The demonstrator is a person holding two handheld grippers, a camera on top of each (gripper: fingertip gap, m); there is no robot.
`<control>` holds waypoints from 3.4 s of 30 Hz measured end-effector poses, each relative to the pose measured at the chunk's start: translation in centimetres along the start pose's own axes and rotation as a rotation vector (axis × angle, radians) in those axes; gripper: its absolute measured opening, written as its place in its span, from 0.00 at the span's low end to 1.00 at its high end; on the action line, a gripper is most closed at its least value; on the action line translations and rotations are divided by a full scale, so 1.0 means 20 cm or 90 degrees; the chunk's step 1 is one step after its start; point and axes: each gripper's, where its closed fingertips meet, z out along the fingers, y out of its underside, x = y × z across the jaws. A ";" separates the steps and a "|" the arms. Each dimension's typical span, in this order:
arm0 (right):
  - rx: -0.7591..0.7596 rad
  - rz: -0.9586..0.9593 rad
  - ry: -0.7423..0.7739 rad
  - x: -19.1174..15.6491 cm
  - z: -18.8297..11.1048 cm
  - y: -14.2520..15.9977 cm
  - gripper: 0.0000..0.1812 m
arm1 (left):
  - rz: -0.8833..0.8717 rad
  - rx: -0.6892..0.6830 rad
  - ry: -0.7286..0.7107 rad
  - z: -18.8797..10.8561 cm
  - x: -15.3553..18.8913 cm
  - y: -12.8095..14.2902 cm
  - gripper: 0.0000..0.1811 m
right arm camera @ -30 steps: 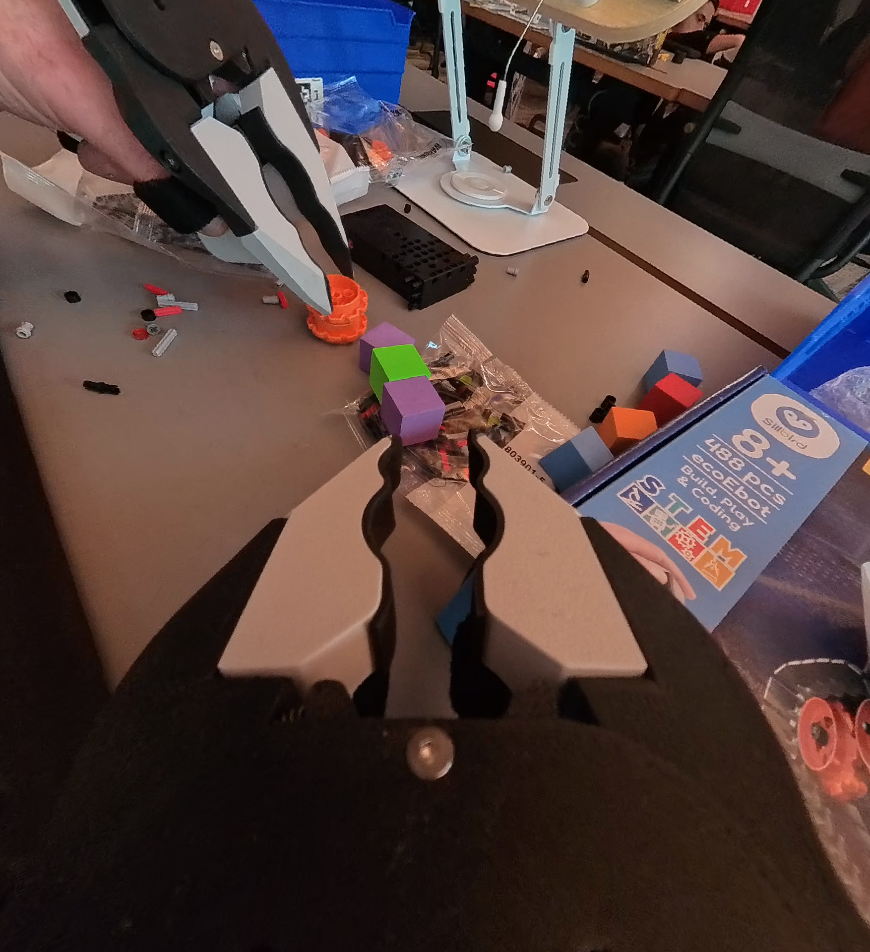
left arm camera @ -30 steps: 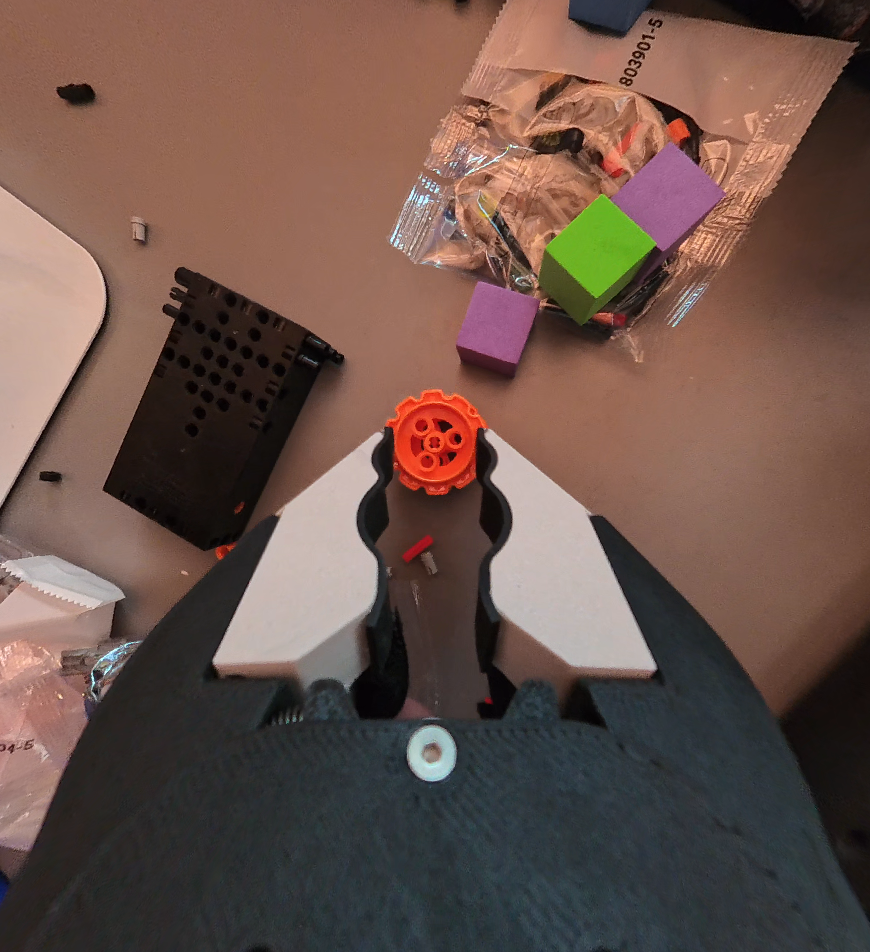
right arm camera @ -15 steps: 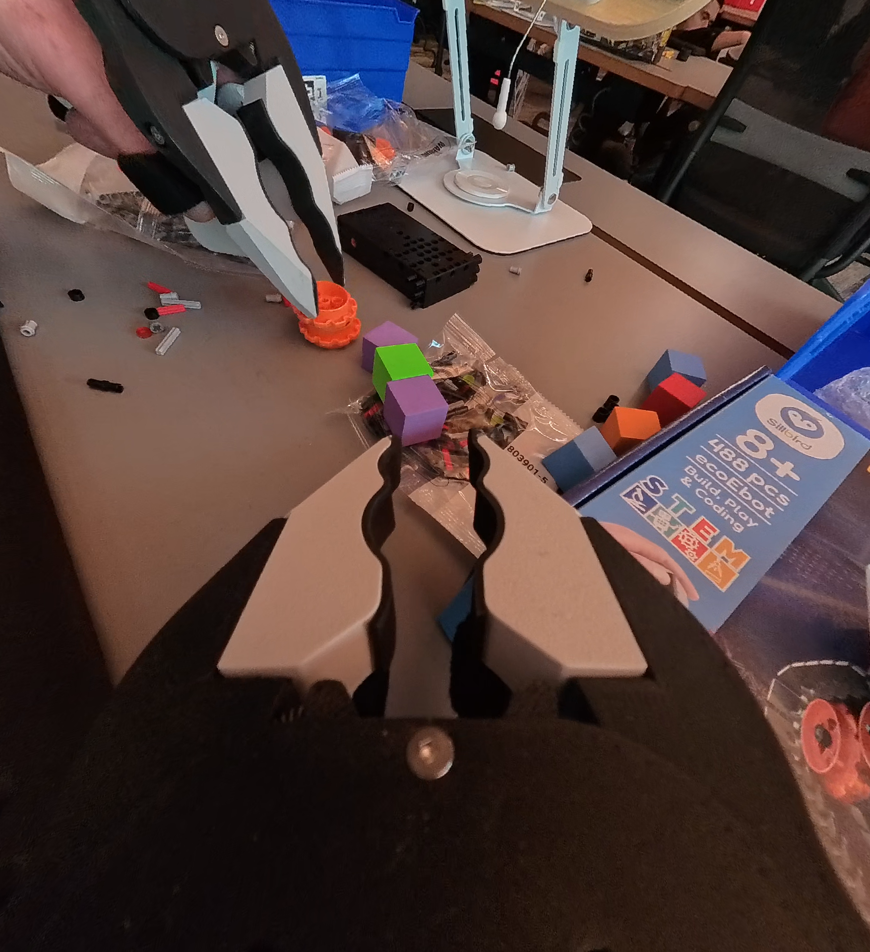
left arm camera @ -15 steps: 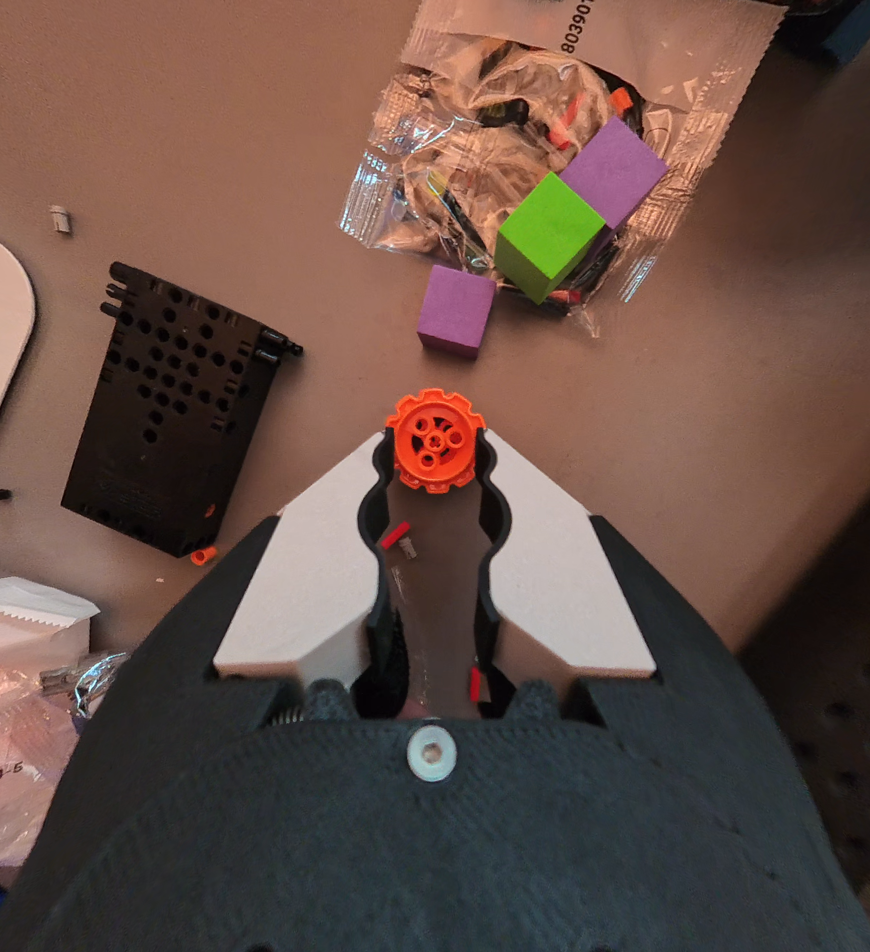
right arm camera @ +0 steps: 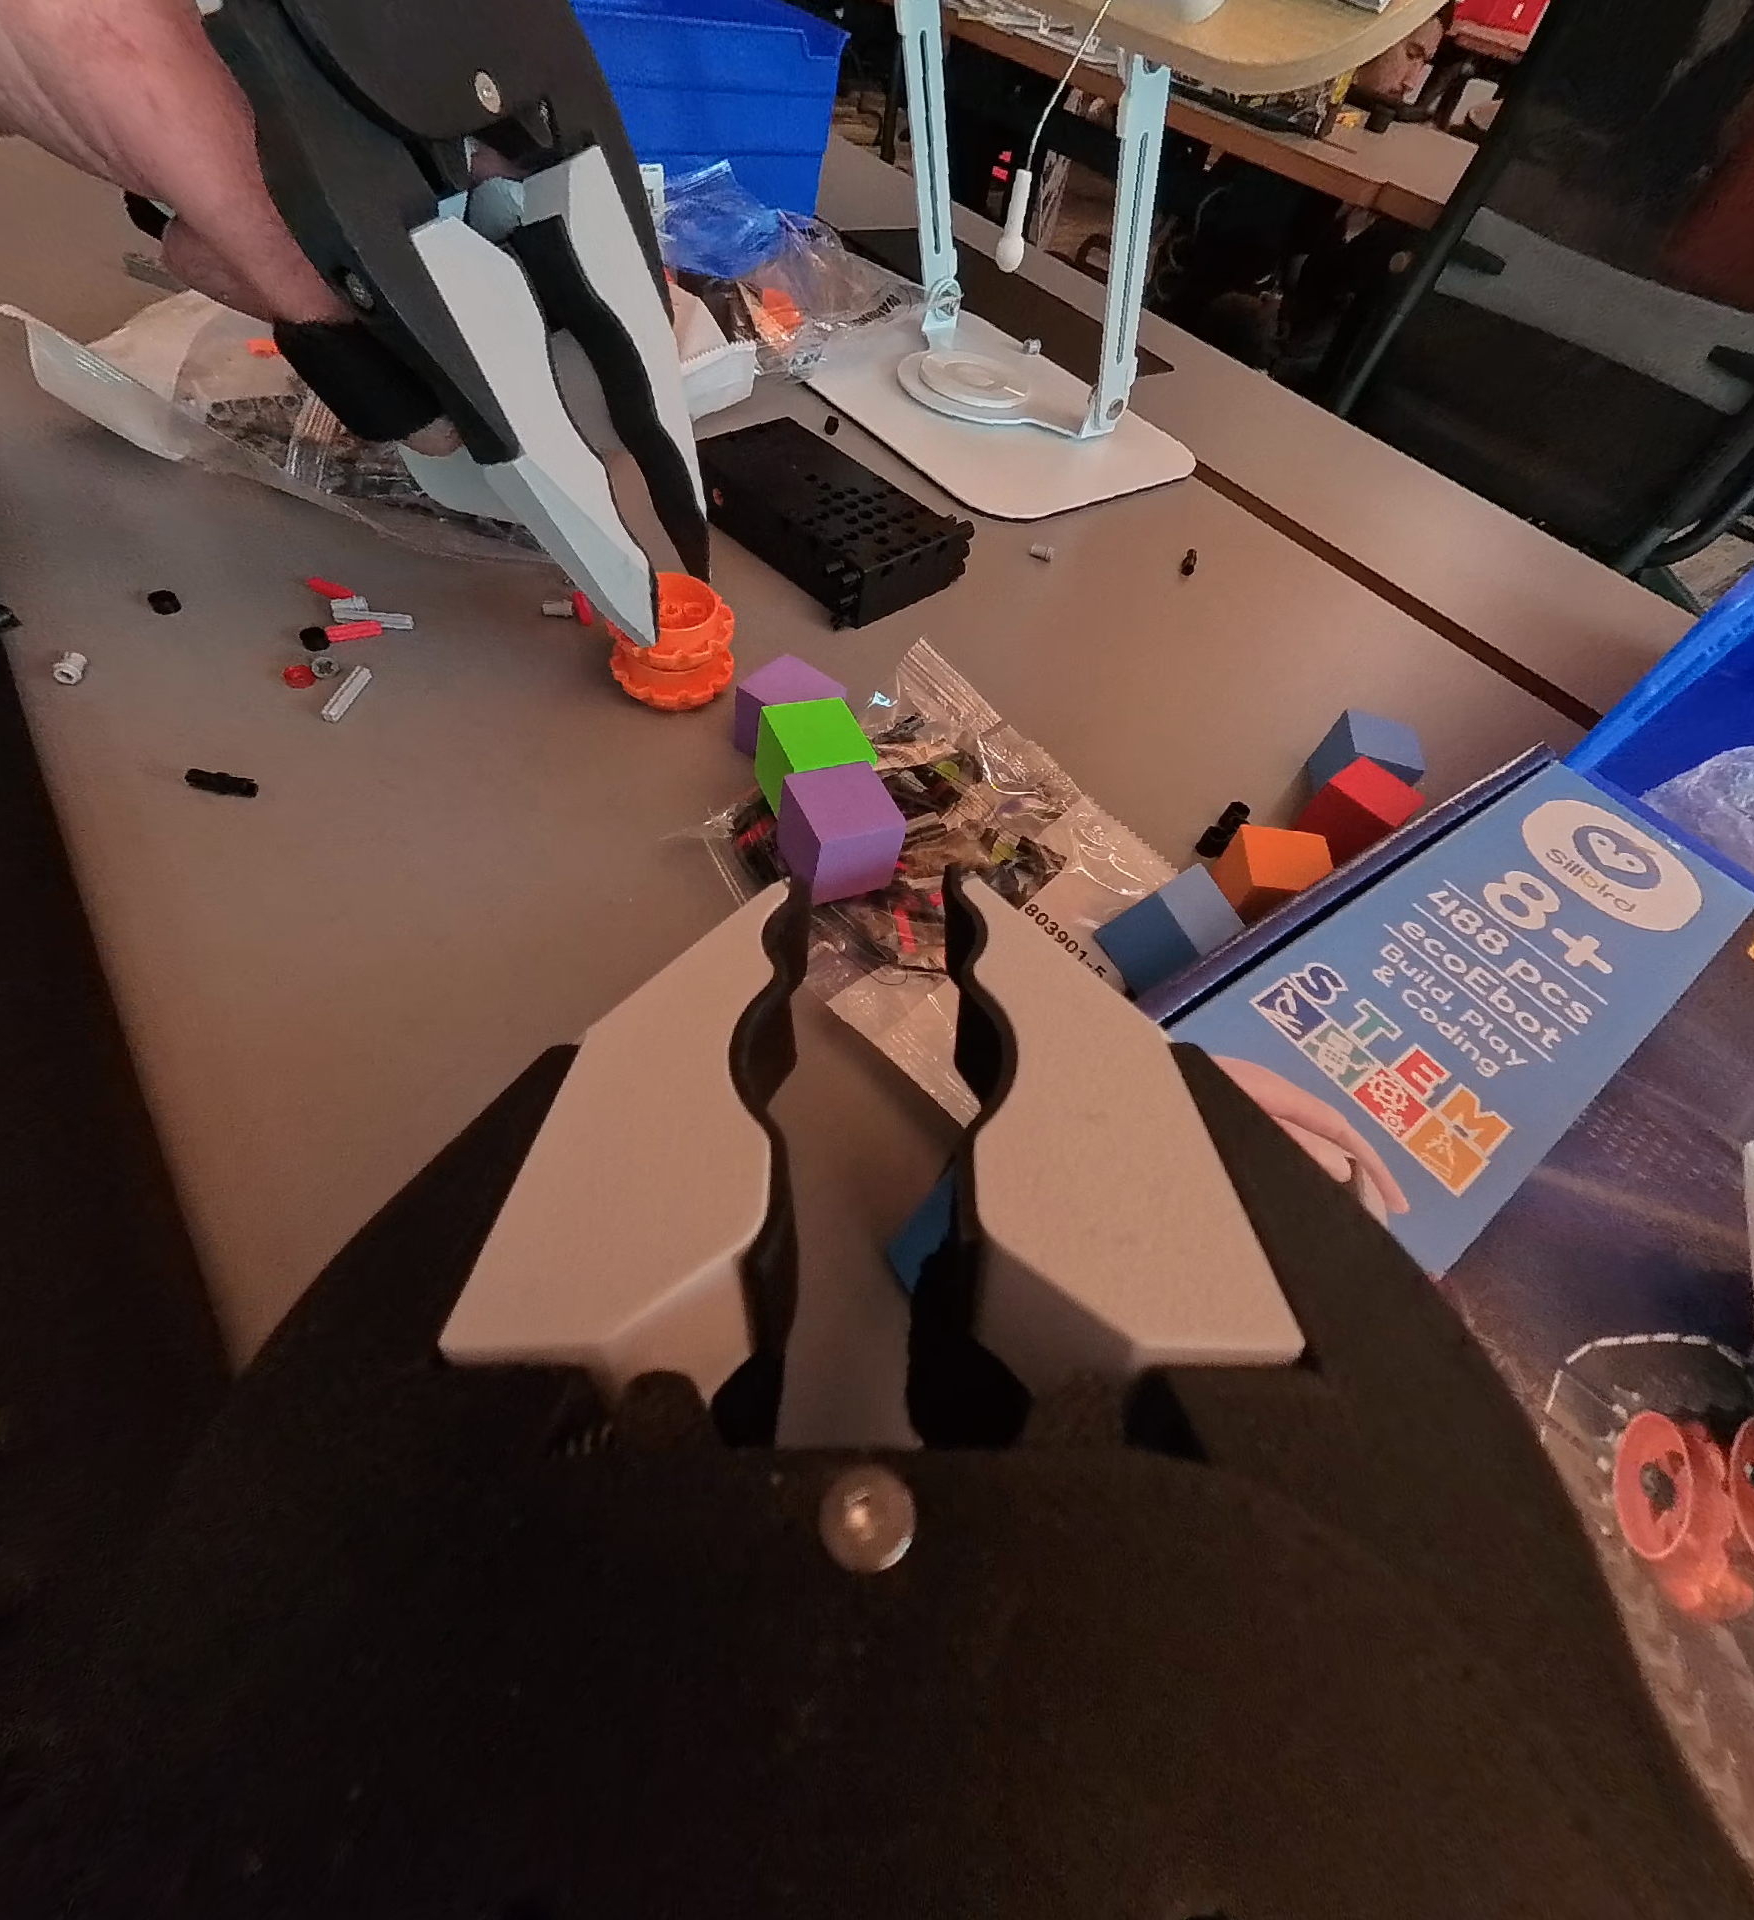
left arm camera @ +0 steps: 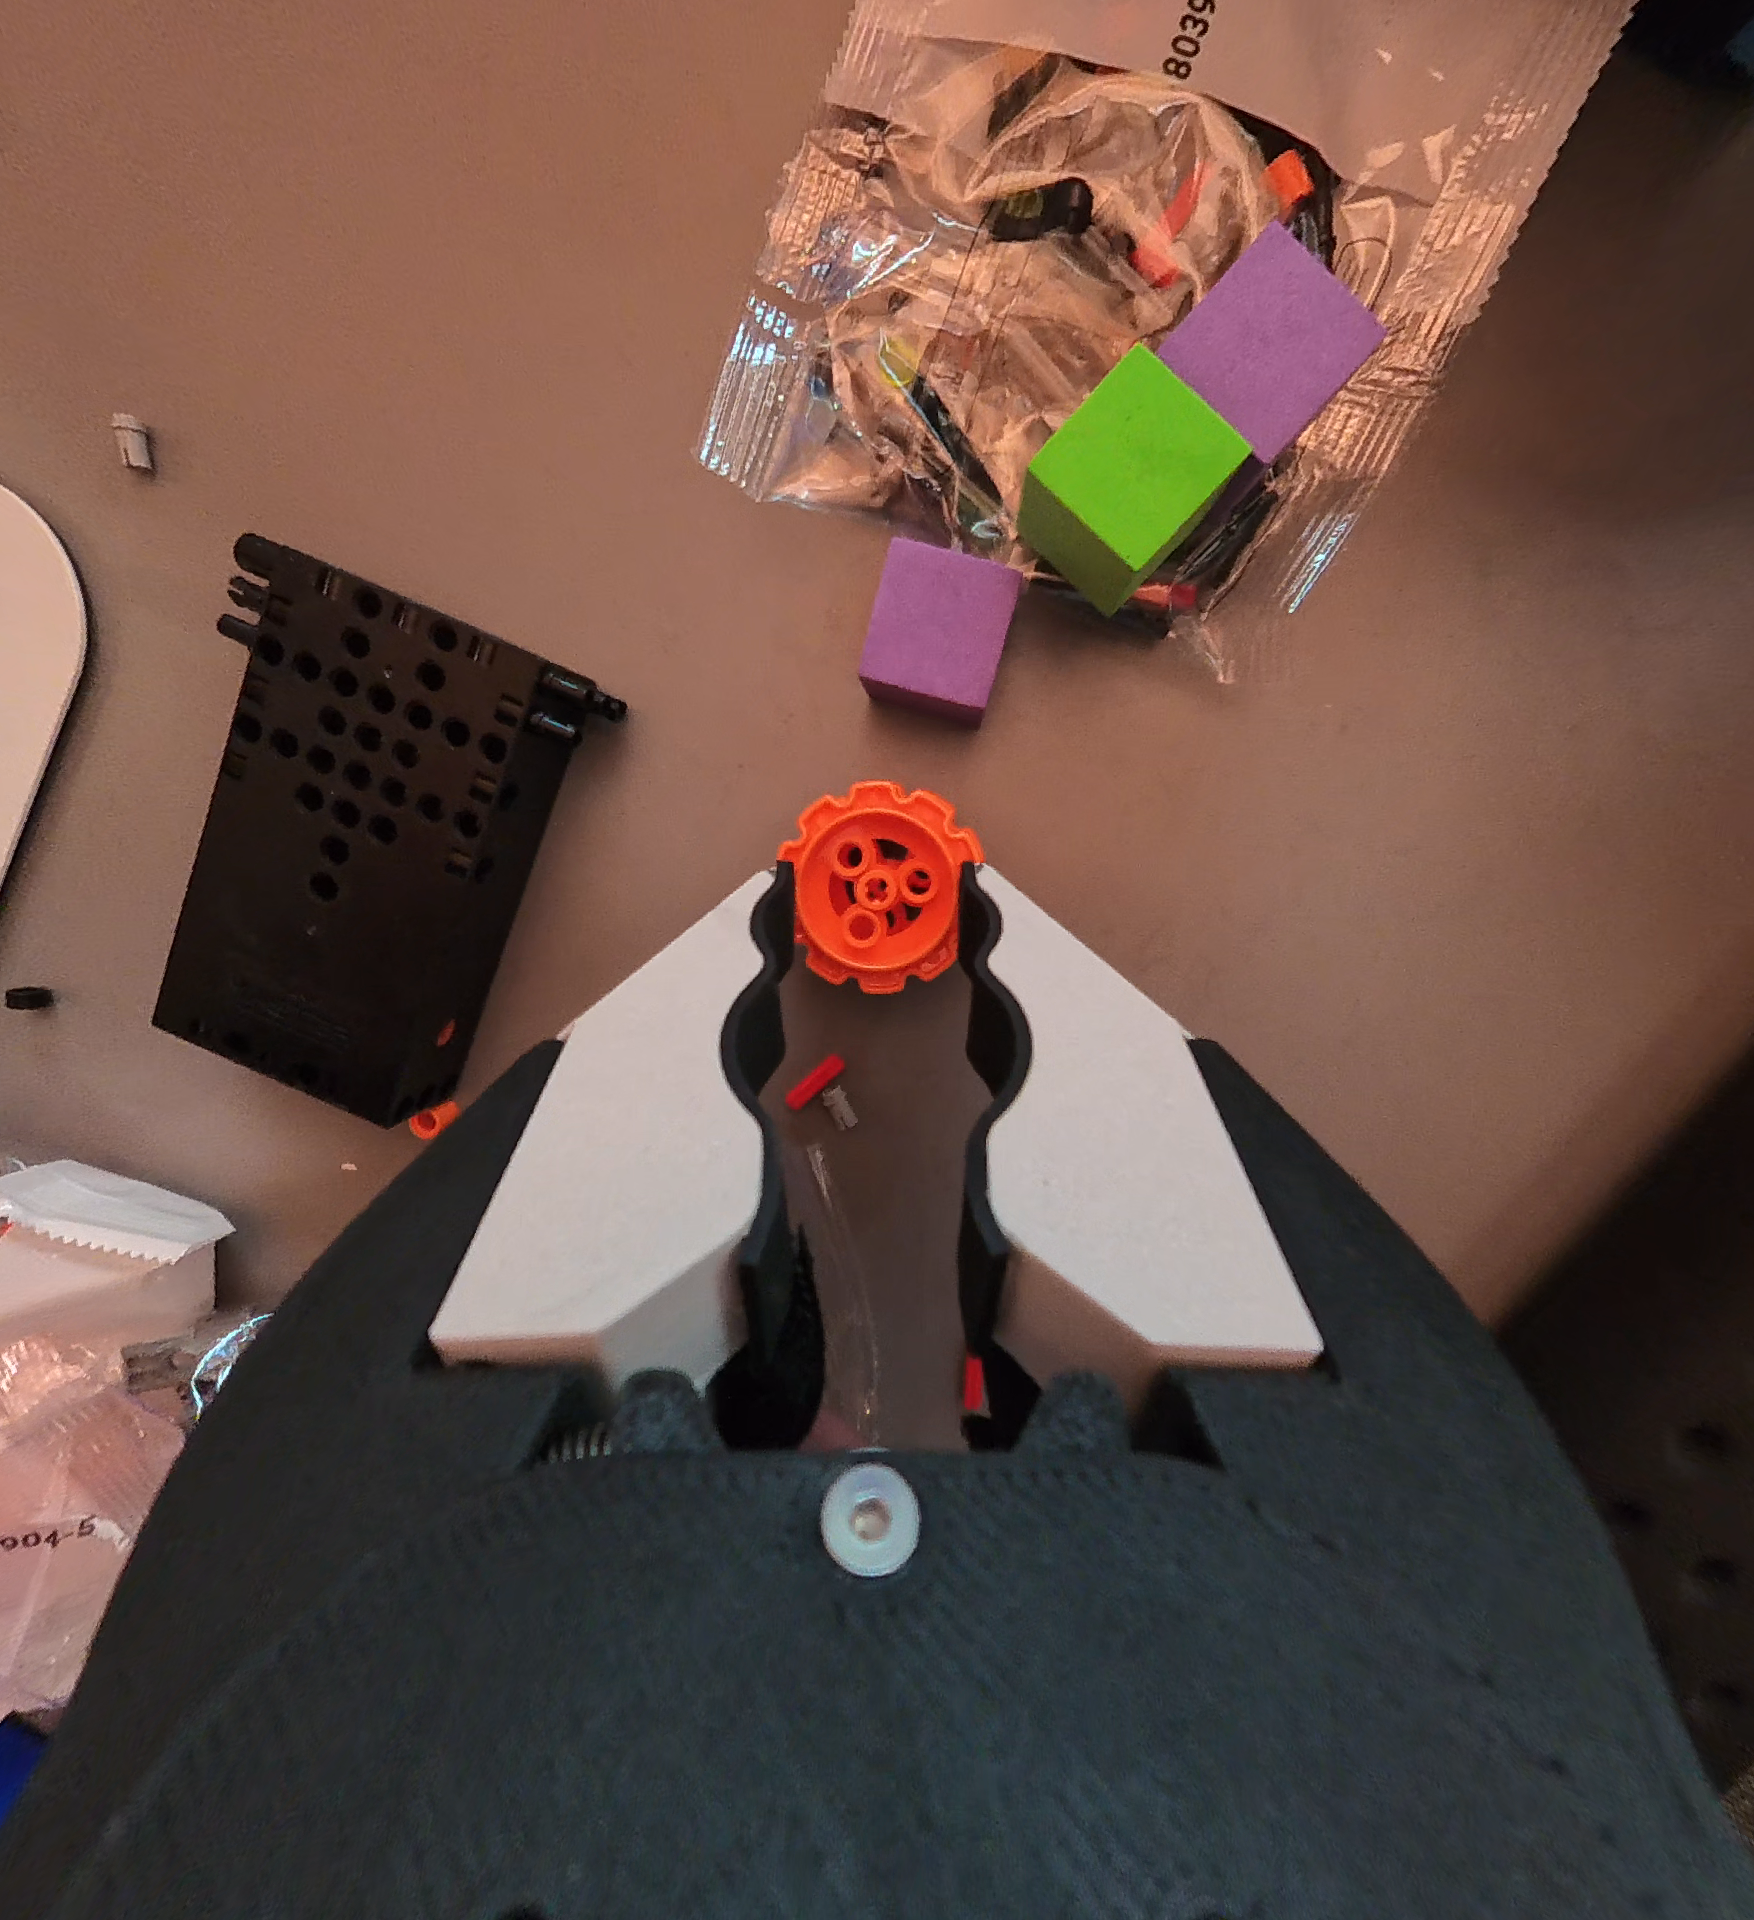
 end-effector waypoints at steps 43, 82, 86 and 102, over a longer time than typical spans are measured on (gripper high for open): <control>0.005 0.002 -0.003 0.00 -0.01 -0.01 0.14 | 0.019 0.030 -0.019 0.01 0.03 0.00 0.19; 0.010 0.002 -0.008 -0.01 -0.01 -0.02 0.13 | 0.038 0.005 -0.028 0.02 0.03 0.00 0.20; 0.009 0.001 -0.008 -0.01 -0.01 -0.02 0.13 | 0.036 0.007 -0.032 0.02 0.03 0.00 0.20; 0.008 0.001 -0.011 -0.02 -0.01 -0.02 0.14 | 0.043 -0.004 -0.040 0.00 0.01 0.01 0.24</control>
